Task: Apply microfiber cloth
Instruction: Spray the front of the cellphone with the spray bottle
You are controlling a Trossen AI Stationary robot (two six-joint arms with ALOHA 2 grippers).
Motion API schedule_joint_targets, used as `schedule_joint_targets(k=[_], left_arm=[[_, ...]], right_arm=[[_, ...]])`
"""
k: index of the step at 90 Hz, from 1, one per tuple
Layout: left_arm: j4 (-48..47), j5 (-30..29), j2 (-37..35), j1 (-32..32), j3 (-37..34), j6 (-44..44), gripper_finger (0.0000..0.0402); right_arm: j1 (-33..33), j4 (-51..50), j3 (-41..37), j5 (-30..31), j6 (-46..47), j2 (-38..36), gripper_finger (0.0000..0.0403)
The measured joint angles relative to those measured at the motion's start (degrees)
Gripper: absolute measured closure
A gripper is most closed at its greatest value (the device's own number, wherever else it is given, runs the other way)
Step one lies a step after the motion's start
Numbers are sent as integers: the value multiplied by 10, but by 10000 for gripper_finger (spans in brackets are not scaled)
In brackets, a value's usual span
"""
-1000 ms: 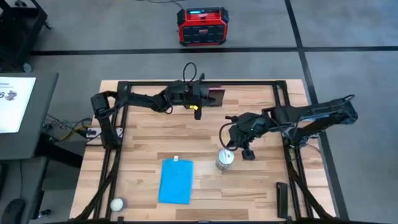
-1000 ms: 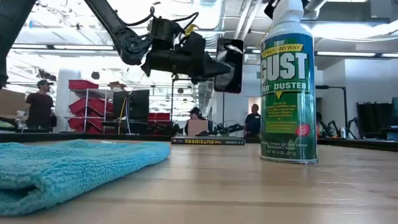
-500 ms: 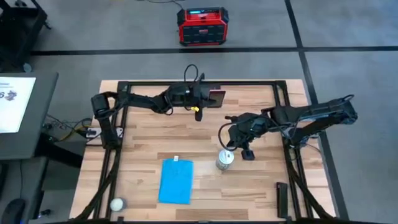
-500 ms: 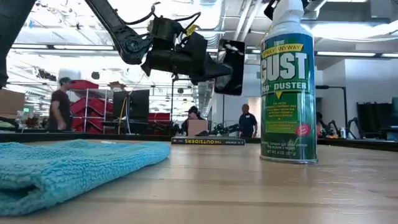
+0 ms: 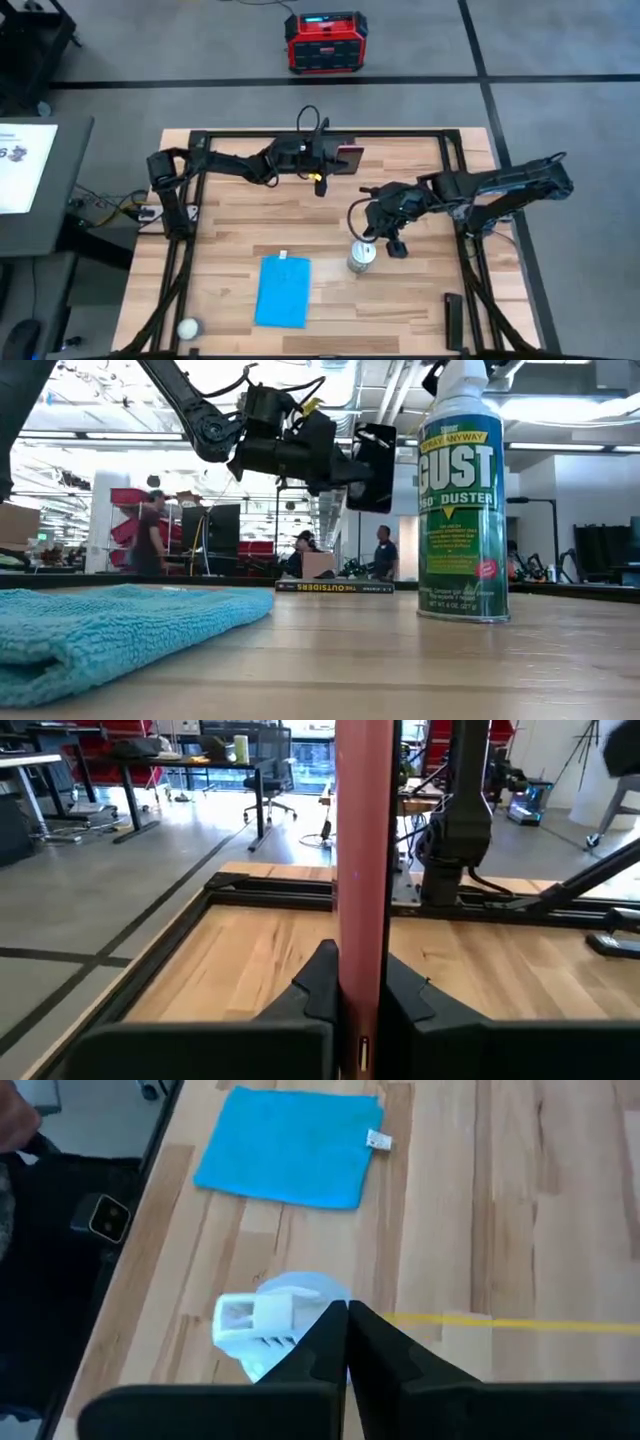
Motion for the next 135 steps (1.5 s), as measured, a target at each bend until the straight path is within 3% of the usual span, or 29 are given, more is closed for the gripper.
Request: schedule_joint_targets(k=[28,62,81,97,116,135], left_arm=[[-2,-4,0,-1,0,-1,398],[8,-141,-1,-34,-42,0,398],[13,-203,-49,-46,-78,14,398],[16,-209,-119,-44,-112,11,398],[12,-244,-132,-73,-136,0,398],[10,-329,-133,-111,-140,14,398]], right_arm=[[2,-31,33,0,-2,7,403],[2,-33,40,0,-8,7,403],[1,-35,40,1,-18,7,403],[-3,-29,41,1,-25,7,403],[-5,-38,47,-1,-32,16,403],[-5,-97,101,0,-51,65,403]])
